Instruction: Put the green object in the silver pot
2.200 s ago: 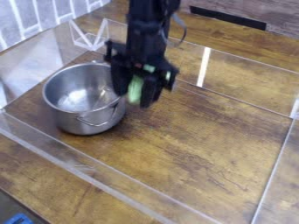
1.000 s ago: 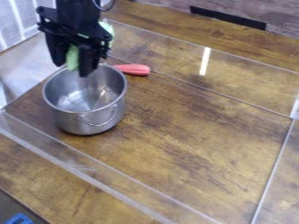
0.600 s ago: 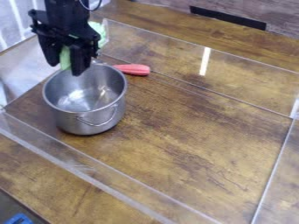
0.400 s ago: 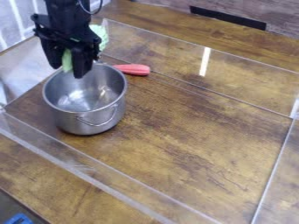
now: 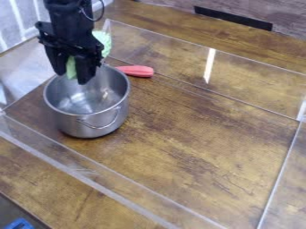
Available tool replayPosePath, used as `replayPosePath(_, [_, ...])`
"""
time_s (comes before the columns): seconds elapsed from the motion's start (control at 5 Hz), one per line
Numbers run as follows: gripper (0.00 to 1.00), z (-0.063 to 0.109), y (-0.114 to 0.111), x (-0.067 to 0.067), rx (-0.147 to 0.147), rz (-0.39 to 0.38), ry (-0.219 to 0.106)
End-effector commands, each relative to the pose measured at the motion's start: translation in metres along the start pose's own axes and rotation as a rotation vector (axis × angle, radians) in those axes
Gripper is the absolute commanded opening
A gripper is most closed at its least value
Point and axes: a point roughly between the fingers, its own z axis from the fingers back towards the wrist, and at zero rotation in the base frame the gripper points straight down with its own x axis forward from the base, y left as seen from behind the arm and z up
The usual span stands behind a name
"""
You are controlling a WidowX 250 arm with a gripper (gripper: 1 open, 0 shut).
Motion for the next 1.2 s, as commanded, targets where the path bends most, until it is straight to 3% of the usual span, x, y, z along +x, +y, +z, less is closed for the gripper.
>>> replayPosePath(0.0, [0.0, 0.007, 0.011, 0.007, 0.002, 0.023, -0.052])
replayPosePath(0.4, [0.0, -0.008, 0.007, 0.01, -0.018, 0.017, -0.056])
replayPosePath(0.6, [1.0, -0.009, 0.007, 0.011, -0.021, 0.018, -0.054])
replayPosePath(1.0, [1.0, -0.012, 0.007, 0.015, -0.02, 0.011, -0.055])
